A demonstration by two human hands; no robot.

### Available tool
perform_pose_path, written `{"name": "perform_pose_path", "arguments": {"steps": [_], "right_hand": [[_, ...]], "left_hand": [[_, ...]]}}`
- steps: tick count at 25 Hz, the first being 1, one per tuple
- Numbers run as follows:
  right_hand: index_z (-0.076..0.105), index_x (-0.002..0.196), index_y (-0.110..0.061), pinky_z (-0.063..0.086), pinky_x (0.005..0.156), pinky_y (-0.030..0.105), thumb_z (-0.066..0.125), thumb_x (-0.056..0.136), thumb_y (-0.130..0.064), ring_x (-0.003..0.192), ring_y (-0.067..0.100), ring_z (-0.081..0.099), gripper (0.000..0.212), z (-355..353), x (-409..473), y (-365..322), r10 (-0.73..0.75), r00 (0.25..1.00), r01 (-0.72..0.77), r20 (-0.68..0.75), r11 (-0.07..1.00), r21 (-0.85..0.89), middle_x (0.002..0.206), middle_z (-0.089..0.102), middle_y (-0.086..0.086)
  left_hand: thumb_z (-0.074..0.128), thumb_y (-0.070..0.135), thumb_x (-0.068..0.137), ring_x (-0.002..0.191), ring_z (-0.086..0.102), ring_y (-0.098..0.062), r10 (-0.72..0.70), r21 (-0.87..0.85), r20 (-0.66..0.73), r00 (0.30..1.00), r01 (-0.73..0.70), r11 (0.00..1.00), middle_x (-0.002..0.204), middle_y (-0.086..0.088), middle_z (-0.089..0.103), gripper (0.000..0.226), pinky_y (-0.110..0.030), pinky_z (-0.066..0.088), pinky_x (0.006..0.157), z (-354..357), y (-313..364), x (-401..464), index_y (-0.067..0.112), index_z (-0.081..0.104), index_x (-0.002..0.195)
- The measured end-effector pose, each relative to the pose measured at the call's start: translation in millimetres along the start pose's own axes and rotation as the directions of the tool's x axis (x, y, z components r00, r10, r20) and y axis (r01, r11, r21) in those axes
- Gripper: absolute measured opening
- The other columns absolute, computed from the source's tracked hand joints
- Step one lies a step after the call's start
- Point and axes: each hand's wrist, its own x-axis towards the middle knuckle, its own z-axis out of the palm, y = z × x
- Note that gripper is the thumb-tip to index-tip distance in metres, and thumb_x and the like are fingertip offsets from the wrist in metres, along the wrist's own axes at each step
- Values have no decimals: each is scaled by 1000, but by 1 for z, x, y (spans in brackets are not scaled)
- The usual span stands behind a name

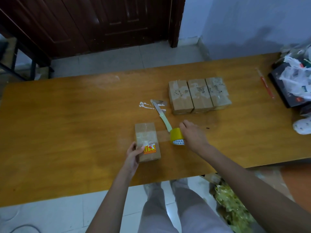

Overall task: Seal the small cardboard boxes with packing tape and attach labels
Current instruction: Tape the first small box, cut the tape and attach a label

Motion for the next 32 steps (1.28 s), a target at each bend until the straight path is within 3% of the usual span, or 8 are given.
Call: {"name": "perform_pose_path", "arguments": {"steps": [2,7,12,17,21,23,27,32], "right_hand": [[50,105,-12,33,65,28,60,76,7,89,23,51,36,2,0,1,7,1000,-7,-6,1000,2,104,50,6],[48,111,-14,31,67,27,66,77,0,94,22,52,41,4,-6,6,17,1000,-17,9,1000,8,109,52,5],[47,111,-14,32,64,29,65,79,-1,94,24,53,39,4,-8,6,18,999,-18,27,1000,5,110,52,6],[48,114,-14,33,66,28,67,79,-4,94,24,53,41,9,-8,9,12,1000,-11,19,1000,-7,109,53,7],[47,117,-16,35,69,28,68,79,-6,95,22,53,45,13,-8,10,-4,1000,5,12,999,-44,109,53,5],[48,112,-16,37,67,30,70,75,-6,92,23,54,44,11,-7,17,17,1000,-17,-10,998,-60,106,52,5],[54,99,-13,37,68,34,71,64,0,84,26,55,41,4,-9,31,-3,999,-4,-39,982,-191,96,54,6],[55,97,-6,41,68,40,61,70,8,88,35,54,32,-5,-27,111,251,968,-246,-18,932,-265,96,53,14]], "left_hand": [[74,4,76,116,58,-39,15,29,-24,1000,-14,999,136,-23,54,73,-51,51,93,-1,-6,5,0,40,141],[72,31,86,116,59,-25,133,390,-117,984,-78,918,130,-7,59,59,-43,53,95,-4,-10,8,16,48,137],[73,22,81,123,43,-29,270,751,-201,942,-29,660,135,-13,36,61,-43,42,103,9,7,12,5,44,132],[53,17,92,117,49,-32,633,852,-199,748,-188,489,126,-16,51,36,-38,37,96,50,36,18,-2,53,122],[31,29,104,115,49,-28,686,994,-36,726,-45,100,127,-9,55,38,-39,36,93,80,36,39,8,58,120],[24,31,105,105,51,-27,676,1000,21,737,-7,-24,116,-9,58,43,-39,38,87,78,29,45,9,60,110],[27,29,104,96,52,-27,703,1000,19,711,-13,-14,106,-11,58,41,-39,42,78,72,28,50,6,60,102],[29,26,104,94,52,-30,704,999,21,710,-35,5,103,-16,57,39,-39,40,77,58,35,50,1,59,99]]}}
